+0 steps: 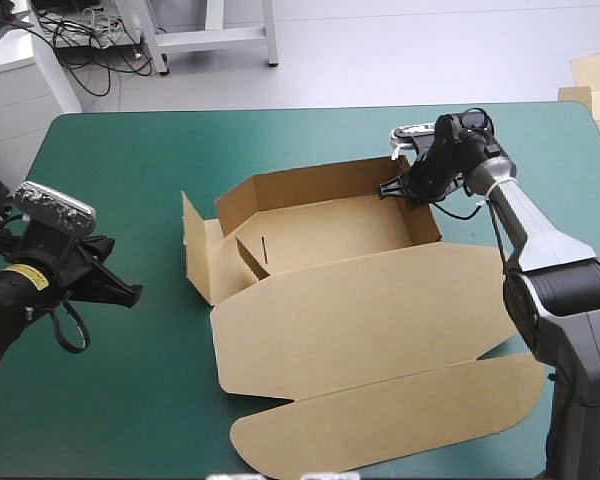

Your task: Fold the box

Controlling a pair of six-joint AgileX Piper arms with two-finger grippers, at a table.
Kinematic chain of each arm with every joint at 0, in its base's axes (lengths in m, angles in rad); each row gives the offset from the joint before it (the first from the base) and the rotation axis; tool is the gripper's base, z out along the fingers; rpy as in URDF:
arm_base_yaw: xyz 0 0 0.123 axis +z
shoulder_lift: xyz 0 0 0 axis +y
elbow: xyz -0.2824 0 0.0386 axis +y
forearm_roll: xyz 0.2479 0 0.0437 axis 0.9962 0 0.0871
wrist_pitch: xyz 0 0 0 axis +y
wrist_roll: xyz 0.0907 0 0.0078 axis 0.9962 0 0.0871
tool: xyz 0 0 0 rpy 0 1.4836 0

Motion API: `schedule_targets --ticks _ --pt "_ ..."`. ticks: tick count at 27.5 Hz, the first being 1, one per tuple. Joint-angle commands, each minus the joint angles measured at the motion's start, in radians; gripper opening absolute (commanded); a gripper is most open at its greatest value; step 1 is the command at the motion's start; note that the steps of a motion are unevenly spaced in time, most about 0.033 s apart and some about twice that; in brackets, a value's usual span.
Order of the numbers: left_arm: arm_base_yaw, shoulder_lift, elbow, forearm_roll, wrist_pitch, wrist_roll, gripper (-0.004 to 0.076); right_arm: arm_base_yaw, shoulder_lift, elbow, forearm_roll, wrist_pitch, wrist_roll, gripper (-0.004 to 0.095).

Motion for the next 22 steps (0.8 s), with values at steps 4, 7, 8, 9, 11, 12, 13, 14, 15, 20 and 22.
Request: schedule_targets --ticks 4,7,8,9,11,12,13,14,15,20,22 --pt "0.001 -0.01 -0.026 -0.008 -0.054 -0.009 0.0015 -0.001 -0.051 -0.098 0.012 0.114 -0.043 0.0735" --pt "0.001 -0.01 -0.026 -0.008 -0.057 -0.009 0.0015 -0.001 -0.087 -0.112 0.007 0.114 -0.047 0.0741" --pt "0.001 -0.01 -0.026 -0.008 -0.057 -0.009 0.0015 -0.001 -0.103 -0.117 0.005 0.114 -0.047 0.0741" --pt "0.001 -0.01 -0.026 -0.008 -0.057 -0.009 0.0015 -0.001 -0.121 -0.117 -0.002 0.114 -0.047 0.0741" --pt "0.001 -0.01 -0.026 -0.008 -0.059 -0.009 0.0015 -0.001 -0.162 -0.117 -0.018 0.114 -0.047 0.0741" --pt "0.001 -0.01 -0.026 -0.008 -0.059 -0.009 0.0015 -0.001 -0.184 -0.117 -0.029 0.114 -0.047 0.0741" --pt "0.001 -0.01 -0.026 -0.008 -0.059 -0.009 0.0015 -0.001 -0.203 -0.117 -0.035 0.114 -0.047 0.0741" --pt "0.001 -0.01 -0.026 -0.008 -0.059 -0.009 0.0015 -0.001 -0.228 -0.117 -0.035 0.114 -0.047 0.0741" --pt "0.001 -0.01 -0.026 -0.008 -0.059 -0.009 0.0015 -0.001 -0.255 -0.117 -0.035 0.114 -0.047 0.0741" --pt "0.001 -0.01 -0.026 -0.008 -0.059 -0.009 0.0015 -0.001 -0.39 -0.117 -0.035 0.114 -0.066 0.0739" --pt "0.001 -0.01 -0.026 -0.008 -0.059 -0.009 0.0015 -0.001 -0.437 -0.117 -0.035 0.114 -0.071 0.074"
